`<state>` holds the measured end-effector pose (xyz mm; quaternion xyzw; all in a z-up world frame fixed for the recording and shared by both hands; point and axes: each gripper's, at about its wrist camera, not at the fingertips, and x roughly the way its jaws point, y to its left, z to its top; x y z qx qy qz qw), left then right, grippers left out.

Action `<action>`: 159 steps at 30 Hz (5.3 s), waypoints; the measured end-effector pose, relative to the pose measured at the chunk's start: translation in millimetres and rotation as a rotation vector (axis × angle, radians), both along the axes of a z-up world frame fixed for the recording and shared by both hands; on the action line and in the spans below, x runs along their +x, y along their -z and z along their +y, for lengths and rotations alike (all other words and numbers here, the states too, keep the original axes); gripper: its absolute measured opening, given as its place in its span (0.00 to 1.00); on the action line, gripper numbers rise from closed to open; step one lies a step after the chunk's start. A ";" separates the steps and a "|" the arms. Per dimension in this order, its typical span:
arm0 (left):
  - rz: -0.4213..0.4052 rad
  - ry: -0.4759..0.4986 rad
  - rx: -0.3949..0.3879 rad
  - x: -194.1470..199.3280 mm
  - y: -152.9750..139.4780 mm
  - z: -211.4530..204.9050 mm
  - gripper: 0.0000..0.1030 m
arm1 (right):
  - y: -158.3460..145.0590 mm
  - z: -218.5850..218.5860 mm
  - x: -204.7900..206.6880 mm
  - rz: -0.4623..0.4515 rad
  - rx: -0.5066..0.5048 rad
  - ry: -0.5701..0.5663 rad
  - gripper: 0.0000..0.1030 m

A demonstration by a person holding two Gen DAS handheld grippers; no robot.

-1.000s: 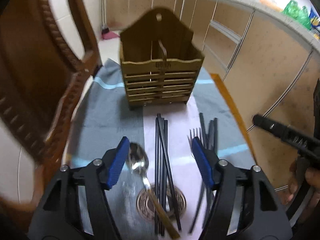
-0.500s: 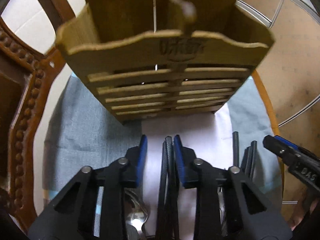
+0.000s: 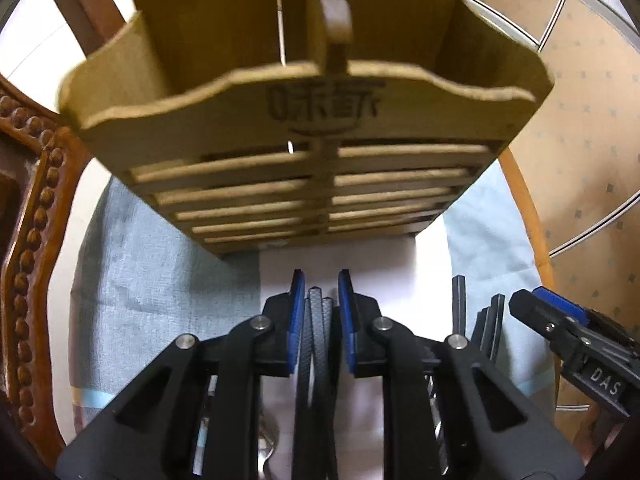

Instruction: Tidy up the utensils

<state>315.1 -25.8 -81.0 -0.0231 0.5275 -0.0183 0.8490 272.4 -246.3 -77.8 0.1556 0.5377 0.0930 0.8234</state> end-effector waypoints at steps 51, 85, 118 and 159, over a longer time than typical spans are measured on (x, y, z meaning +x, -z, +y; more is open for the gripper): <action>-0.458 0.089 -0.170 -137.5 -169.0 40.9 0.06 | -74.2 35.0 -47.2 -0.289 -0.048 -0.049 0.07; -0.574 0.106 -0.099 -220.1 -228.2 42.9 0.06 | -211.3 18.7 -197.2 -0.727 -0.046 -0.073 0.07; -0.649 0.008 -0.176 -218.1 -247.5 125.5 0.06 | -260.2 111.4 -26.0 -0.874 -0.165 0.090 0.07; -0.578 0.044 -0.049 -192.6 -258.2 57.0 0.06 | -144.3 31.4 -197.1 -0.696 -0.168 -0.005 0.96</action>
